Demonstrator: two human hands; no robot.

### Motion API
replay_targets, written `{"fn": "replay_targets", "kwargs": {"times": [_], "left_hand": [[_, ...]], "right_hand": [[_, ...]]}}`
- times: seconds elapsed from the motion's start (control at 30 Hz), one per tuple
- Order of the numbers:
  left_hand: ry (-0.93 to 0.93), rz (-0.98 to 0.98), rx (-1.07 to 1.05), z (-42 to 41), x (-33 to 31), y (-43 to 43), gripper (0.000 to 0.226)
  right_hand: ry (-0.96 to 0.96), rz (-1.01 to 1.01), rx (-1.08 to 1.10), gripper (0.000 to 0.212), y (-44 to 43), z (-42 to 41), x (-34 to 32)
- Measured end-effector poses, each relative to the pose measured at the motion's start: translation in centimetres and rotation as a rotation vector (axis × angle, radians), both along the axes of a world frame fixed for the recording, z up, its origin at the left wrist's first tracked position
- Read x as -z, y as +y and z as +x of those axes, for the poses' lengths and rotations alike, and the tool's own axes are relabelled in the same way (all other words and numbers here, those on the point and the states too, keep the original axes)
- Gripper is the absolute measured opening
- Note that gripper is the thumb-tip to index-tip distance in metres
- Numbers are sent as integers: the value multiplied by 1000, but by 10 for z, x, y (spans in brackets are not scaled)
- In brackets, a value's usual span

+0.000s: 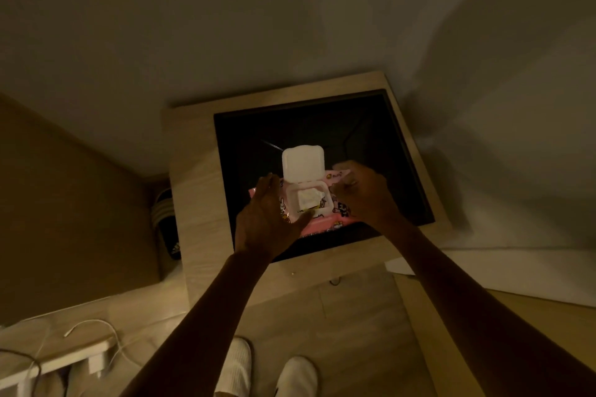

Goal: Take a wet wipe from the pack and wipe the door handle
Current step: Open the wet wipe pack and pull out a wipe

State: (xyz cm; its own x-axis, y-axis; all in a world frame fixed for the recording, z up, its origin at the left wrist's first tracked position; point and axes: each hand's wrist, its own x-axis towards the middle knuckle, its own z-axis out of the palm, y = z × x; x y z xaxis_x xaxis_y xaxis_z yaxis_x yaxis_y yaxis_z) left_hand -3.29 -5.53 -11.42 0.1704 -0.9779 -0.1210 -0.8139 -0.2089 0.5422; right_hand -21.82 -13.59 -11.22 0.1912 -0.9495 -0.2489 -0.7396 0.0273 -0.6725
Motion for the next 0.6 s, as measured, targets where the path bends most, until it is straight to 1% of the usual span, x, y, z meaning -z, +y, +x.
{"fn": "replay_targets", "kwargs": {"times": [0.07, 0.2, 0.37, 0.47, 0.6], "left_hand": [[-20, -19, -9, -3, 0, -3, 85], [-48, -57, 4, -7, 1, -8, 81], [-58, -40, -4, -5, 1, -12, 74], [7, -79, -5, -2, 0, -9, 59], [104, -86, -39, 2, 0, -6, 64]], "right_hand": [[9, -21, -12, 30, 0, -3, -2], [-47, -24, -46, 28, 3, -9, -8], [-72, -74, -77, 22, 6, -10, -9], [-96, -90, -94, 20, 9, -9, -7], [-168, -77, -100, 16, 11, -6, 0]]}}
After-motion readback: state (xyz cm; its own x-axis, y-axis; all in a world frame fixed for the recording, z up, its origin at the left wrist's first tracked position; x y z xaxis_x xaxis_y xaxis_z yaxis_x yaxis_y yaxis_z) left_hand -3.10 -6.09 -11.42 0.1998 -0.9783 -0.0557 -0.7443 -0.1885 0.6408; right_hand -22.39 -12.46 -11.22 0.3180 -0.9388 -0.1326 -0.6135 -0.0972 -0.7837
